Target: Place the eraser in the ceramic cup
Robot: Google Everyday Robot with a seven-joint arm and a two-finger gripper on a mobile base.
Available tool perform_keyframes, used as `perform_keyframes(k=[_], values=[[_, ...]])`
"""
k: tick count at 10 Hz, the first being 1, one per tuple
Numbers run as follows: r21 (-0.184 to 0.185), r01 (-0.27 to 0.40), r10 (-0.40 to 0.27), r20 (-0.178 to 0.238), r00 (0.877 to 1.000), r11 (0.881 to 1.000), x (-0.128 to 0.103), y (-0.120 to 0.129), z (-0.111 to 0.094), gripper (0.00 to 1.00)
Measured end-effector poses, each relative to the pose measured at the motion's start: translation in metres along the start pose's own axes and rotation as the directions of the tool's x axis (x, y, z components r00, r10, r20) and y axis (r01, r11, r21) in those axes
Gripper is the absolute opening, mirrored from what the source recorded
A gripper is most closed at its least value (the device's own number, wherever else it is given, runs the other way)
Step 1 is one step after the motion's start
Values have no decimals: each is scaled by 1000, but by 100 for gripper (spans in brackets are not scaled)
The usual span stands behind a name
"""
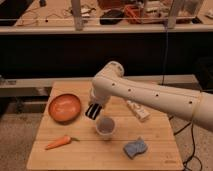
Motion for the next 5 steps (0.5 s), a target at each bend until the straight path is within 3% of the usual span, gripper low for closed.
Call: perform_keyframes(k=[3, 5], values=[[3, 123, -123, -32, 992, 992, -17, 8, -9, 1], [4, 219, -219, -49, 975, 976, -24, 10, -14, 1]])
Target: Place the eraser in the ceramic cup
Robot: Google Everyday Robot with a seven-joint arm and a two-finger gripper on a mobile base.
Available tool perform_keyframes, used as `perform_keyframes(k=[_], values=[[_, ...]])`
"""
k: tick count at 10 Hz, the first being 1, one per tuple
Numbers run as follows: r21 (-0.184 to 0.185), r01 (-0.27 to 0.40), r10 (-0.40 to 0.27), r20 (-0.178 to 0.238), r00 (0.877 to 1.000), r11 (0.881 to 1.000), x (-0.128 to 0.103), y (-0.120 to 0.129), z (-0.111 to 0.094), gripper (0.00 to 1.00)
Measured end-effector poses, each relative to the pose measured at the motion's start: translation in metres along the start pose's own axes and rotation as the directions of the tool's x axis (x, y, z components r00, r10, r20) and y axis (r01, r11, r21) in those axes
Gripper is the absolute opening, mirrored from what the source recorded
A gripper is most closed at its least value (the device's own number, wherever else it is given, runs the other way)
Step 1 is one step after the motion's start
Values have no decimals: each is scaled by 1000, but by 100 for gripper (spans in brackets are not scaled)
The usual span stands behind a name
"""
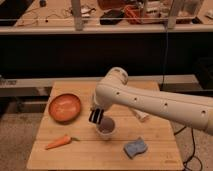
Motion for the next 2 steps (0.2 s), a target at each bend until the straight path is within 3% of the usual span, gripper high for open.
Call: perform_keyframes(k=[2], values=[[-7, 100, -100, 3, 995, 995, -1, -3, -3, 1]])
